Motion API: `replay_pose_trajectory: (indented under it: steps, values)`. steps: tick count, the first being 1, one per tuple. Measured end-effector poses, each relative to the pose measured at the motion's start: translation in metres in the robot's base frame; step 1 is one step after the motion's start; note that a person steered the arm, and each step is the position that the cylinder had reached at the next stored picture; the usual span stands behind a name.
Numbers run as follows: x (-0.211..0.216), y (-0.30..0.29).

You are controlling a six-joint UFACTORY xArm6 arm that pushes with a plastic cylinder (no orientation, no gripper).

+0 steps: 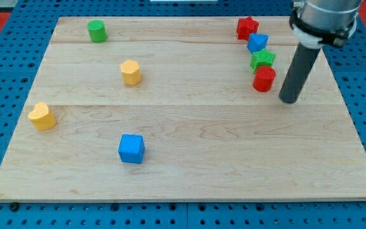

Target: Move the yellow hexagon to the center

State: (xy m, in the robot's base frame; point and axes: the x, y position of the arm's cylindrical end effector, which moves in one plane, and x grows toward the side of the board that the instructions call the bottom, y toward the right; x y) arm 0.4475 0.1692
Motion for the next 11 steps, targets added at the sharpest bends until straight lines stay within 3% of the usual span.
replay_pose_trajectory:
  steps: [2,5,6,7,10,11]
  values:
    - [0.022,-0.184]
    - [-0.121,-0.216]
    - [-0.121,-0.292]
    - [-0.101,-0.314]
    - [-0.066,-0.206]
    - [-0.032,-0.21]
